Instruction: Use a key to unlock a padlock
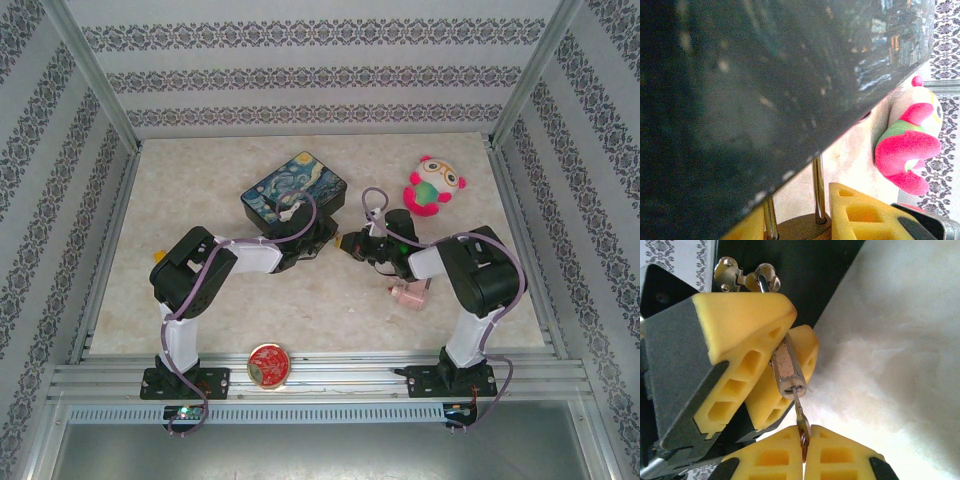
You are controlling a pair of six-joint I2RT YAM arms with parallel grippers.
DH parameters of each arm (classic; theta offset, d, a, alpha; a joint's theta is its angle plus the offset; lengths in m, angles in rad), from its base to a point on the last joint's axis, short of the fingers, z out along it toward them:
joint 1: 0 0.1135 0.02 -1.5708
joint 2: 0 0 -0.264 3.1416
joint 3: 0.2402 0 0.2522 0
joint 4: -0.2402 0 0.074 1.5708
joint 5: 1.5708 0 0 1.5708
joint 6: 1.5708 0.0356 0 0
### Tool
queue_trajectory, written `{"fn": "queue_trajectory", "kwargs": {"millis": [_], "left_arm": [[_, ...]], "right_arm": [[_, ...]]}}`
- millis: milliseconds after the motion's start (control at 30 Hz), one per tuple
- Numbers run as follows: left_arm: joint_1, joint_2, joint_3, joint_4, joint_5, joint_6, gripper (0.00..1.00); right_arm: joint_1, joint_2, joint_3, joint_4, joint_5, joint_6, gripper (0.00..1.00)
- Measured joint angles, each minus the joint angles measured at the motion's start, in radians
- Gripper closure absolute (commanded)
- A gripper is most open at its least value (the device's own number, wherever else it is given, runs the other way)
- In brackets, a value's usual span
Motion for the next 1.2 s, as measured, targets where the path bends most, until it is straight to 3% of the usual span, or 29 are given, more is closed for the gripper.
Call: {"fn": "queue_trajectory", "kwargs": {"millis": [433, 633, 767, 833, 1200], "left_arm": [[-0.001, -0.002, -0.008, 0.024, 0.025, 0.000, 0.94], [-0.001, -0.002, -0.010, 0.031, 0.026, -0.003, 0.94], [-0.002, -0.011, -0.017, 0.033, 0.045, -0.005, 0.94], [-0.002, -0.015, -0.023, 0.036, 0.051, -0.008, 0.94], [-0.012, -0.044, -0.061, 0.048, 0.091, -0.006, 0.91]], "right_arm": [[-0.037, 0.029, 0.024, 0.009, -0.087, 0.000, 1.00], [-0.040, 0.029, 0.032, -0.001, -0.092, 0.000, 0.85], [-0.042, 0.025, 0.060, -0.030, -0.085, -0.023, 0.67], [-0.042, 0.013, 0.064, -0.067, -0.071, -0.051, 0.63], [-0.042, -0.204, 0.038, -0.237, 0.065, -0.171, 0.63]]}}
